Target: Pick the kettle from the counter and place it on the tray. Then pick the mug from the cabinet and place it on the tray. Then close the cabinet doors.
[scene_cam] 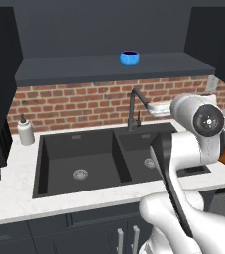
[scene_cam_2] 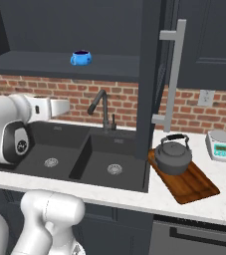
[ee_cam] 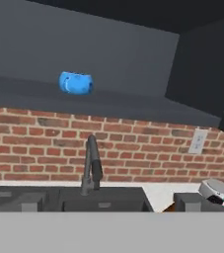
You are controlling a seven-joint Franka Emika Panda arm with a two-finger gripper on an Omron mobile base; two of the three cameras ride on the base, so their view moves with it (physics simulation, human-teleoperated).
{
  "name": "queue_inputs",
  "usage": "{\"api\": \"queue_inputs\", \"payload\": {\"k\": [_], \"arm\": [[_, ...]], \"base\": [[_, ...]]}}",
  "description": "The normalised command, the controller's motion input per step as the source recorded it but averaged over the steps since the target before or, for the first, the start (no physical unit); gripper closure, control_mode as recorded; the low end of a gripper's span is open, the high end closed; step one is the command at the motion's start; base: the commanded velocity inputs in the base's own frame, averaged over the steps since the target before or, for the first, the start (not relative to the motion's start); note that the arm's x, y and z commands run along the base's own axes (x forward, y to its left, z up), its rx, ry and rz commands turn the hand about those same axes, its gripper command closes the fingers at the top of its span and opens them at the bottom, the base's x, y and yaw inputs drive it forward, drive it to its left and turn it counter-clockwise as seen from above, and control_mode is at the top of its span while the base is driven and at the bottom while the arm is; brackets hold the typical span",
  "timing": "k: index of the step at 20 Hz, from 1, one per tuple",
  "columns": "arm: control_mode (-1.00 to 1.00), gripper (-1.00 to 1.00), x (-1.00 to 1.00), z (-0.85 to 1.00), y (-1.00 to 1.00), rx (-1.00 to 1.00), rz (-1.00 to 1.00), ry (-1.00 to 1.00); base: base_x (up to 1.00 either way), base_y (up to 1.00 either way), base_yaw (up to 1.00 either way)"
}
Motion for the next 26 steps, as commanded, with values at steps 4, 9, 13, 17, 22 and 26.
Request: {"api": "queue_inputs", "payload": {"k": [4, 9, 13, 17, 22, 26], "arm": [[-1.0, -1.0, 0.18, 0.35, 0.27, 0.24, 0.0, 0.0], [-1.0, -1.0, 0.06, 0.44, 0.2, 0.13, 0.0, 0.04], [-1.0, -1.0, 0.0, 0.41, 0.13, 0.09, 0.0, 0.14], [-1.0, -1.0, 0.16, 0.16, 0.08, 0.04, 0.0, 0.09], [-1.0, -1.0, 0.23, 0.01, 0.0, 0.0, 0.0, 0.19], [-1.0, -1.0, 0.22, 0.0, 0.0, 0.0, 0.0, 0.05]], "base": [[0.0, 0.0, 0.0], [0.0, 0.0, 0.0], [0.0, 0.0, 0.0], [0.0, 0.0, 0.0], [0.0, 0.0, 0.0], [0.0, 0.0, 0.0]]}}
